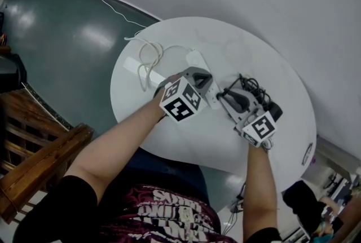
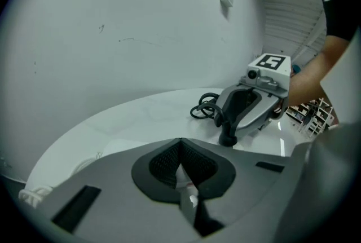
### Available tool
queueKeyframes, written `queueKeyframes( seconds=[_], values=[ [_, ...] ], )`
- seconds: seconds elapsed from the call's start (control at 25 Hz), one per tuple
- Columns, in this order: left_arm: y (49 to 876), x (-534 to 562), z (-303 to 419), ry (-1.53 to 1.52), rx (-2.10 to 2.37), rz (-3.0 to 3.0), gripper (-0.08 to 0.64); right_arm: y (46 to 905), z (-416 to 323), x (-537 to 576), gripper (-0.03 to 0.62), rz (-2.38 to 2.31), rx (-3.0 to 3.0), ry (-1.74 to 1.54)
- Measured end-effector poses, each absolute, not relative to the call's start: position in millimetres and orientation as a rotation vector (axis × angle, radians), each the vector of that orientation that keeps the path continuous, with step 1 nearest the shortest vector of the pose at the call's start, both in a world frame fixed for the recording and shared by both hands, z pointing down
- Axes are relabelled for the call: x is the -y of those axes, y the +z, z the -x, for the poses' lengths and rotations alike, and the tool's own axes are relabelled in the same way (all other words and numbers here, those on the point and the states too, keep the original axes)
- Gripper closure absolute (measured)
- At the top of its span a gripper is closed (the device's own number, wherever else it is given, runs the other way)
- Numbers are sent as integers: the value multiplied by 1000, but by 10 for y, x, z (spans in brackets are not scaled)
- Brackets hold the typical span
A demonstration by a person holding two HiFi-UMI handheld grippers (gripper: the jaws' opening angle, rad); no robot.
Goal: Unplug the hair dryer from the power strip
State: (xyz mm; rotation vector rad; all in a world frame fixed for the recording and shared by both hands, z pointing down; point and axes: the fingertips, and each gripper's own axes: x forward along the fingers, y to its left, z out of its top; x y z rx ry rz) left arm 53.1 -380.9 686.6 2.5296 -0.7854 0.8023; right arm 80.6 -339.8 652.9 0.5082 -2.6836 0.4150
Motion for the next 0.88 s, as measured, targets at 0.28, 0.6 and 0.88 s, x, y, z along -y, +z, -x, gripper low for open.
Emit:
queueKeyframes(
  seconds=[0.28, 0.6, 0.88],
  values=[
    [6910, 3809, -533, 824, 788, -2509, 537, 6514, -794, 3285, 474, -386, 2640, 76],
    [6940, 3816, -495, 786, 780, -2472, 537, 6664, -703, 3148, 485, -412, 2563, -19],
    [7030, 3798, -478, 810, 751, -2487, 537, 6959, -774, 3149, 454, -690, 2519, 267]
  ],
)
